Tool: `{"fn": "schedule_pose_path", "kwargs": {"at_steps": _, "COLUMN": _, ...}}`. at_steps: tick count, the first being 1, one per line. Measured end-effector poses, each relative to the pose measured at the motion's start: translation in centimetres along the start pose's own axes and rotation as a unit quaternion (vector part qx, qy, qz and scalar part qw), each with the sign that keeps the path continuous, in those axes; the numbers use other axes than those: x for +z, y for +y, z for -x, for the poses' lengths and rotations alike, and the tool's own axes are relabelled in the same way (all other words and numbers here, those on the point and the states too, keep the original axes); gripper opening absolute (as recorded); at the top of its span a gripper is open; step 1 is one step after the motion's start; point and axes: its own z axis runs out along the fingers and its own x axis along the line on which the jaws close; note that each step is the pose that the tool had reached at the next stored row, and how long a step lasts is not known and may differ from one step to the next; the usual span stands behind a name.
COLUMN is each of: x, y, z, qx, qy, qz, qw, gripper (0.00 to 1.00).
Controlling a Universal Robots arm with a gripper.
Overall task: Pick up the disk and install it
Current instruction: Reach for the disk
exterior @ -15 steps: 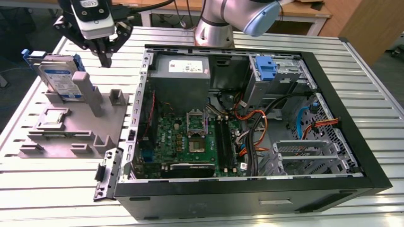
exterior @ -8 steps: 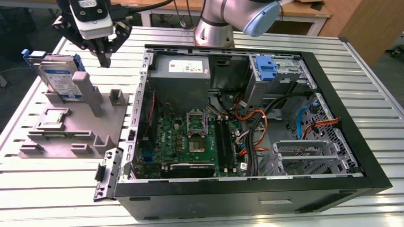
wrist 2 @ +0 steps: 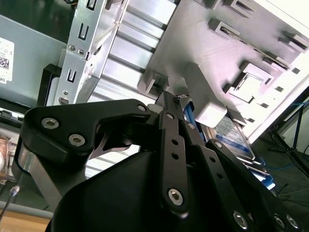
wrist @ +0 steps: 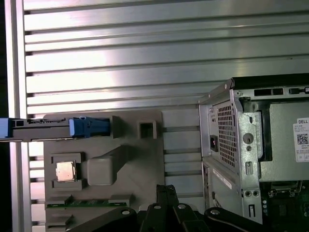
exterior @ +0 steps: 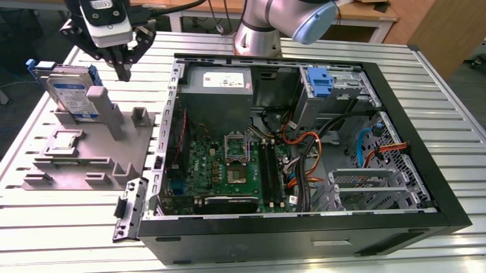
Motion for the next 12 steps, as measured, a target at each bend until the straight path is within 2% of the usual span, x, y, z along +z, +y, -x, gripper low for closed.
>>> {"fn": "schedule_pose_path", "kwargs": {"at_steps": 4, "x": 0.01, "y": -0.02, "z": -0.28, "qx": 0.000, "qy": 0.0000, "qz": 0.0000, "qw": 1.0000, "gripper": 0.10}}
{"fn": "schedule_pose_path", "kwargs": {"at_steps": 12, "x": 0.08, "y": 0.18, "z": -1.46, "qx": 0.000, "qy": -0.0015, "qz": 0.0004, "qw": 1.0000, "gripper": 0.10}}
